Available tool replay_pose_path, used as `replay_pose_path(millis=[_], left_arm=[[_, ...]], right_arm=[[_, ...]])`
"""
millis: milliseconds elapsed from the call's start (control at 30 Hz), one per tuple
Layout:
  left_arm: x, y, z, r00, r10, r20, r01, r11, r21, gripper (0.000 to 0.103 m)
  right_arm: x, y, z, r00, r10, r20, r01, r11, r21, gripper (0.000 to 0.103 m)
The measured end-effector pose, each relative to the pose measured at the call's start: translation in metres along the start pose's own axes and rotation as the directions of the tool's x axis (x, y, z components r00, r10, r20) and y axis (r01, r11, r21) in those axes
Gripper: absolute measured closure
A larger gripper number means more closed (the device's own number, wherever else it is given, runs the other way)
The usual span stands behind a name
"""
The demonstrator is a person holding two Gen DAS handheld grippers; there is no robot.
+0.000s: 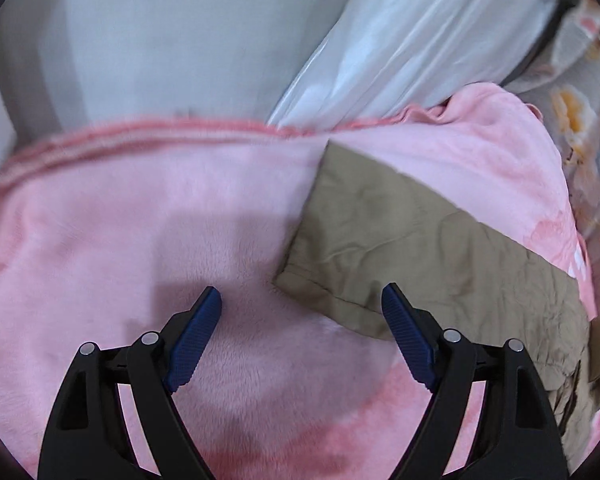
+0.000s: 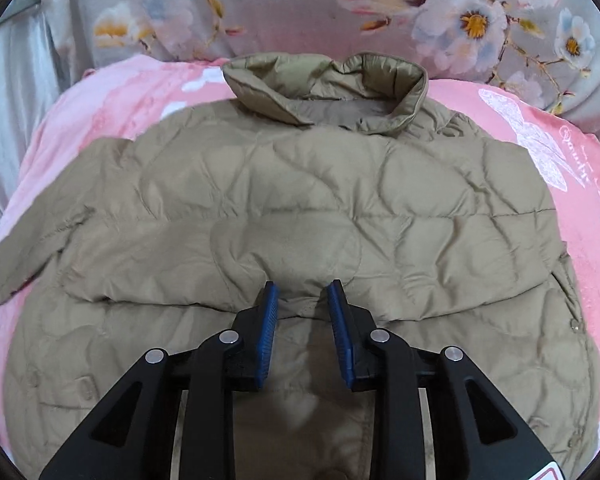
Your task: Fold large clothes
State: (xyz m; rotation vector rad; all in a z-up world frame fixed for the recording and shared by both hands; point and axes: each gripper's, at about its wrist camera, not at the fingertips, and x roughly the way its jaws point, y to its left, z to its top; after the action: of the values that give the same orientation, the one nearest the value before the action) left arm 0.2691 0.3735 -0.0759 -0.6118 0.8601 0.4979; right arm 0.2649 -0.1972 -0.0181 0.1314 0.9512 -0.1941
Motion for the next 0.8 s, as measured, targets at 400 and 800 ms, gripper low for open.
replay_pose_path(millis=[400,800], left_arm=[[0.006,-0.026,0.006,1.000,-0.010,0.029,0.010,1.000,0.021,0.054],[-0.101,-0.111,0.023,0.951,-0.273,0.146,0.236,0.945,0.228,0.101]], right_arm=[[0.005,0.011,-0.012,0.997,-0.062,0.036,0.064,0.997,-0.047,0.076],[0.006,0.011,-0.013,0.998,-0.058,0.039,0.060,0.997,-0.044,0.076]])
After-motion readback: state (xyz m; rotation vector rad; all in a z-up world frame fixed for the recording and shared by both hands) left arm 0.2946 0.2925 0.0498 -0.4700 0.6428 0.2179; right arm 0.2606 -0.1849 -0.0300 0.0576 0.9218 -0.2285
